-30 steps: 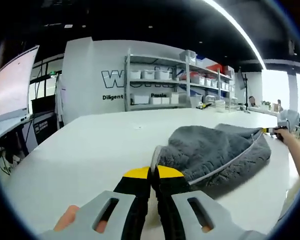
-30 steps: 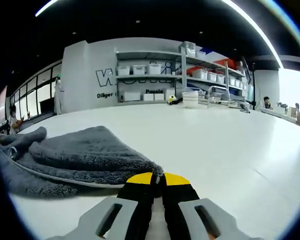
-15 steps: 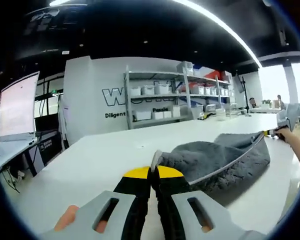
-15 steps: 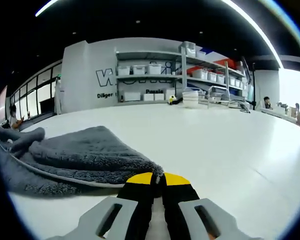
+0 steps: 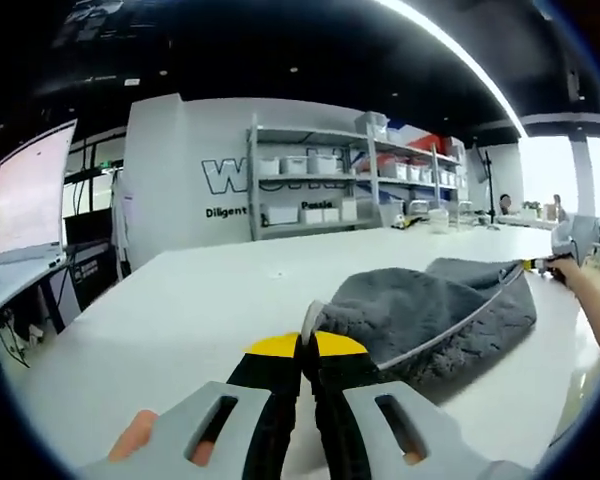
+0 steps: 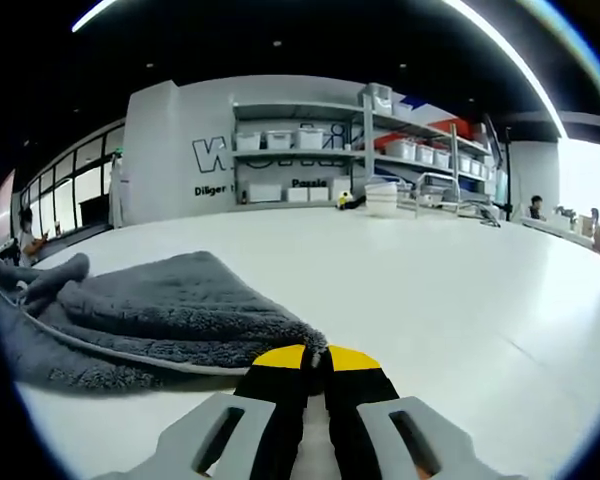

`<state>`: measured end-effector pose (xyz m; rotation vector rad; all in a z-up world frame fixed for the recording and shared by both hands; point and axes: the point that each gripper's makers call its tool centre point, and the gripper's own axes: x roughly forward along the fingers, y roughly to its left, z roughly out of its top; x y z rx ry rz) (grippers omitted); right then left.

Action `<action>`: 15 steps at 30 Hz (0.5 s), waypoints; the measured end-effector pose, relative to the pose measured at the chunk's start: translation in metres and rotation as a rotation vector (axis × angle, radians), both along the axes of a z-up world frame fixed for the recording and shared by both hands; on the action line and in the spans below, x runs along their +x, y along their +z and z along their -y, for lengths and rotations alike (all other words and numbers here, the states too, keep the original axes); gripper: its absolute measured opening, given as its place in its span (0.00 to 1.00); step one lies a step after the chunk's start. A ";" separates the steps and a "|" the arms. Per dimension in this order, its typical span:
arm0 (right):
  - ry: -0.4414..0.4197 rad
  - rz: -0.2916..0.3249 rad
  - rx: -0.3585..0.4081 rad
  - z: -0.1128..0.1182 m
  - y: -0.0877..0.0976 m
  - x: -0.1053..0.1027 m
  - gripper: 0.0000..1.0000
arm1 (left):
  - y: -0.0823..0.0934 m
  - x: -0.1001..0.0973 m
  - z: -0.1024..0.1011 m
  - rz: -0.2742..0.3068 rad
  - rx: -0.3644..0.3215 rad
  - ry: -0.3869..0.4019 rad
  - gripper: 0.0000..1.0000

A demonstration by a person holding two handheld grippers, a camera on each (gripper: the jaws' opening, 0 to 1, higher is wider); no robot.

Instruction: Open the folded towel by lifting each exposed corner and separating the folded layers until the towel lies flat within the target outline without major curled edges

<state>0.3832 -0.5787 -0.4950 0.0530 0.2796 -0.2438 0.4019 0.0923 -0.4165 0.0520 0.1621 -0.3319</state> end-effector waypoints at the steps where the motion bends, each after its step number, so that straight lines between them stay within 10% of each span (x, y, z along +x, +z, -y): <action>1: 0.001 -0.001 -0.003 0.000 0.000 0.000 0.03 | -0.004 0.000 0.000 -0.020 -0.011 -0.004 0.03; 15: 0.002 0.002 -0.006 -0.001 0.000 0.000 0.04 | -0.061 0.000 -0.003 -0.276 -0.076 -0.009 0.04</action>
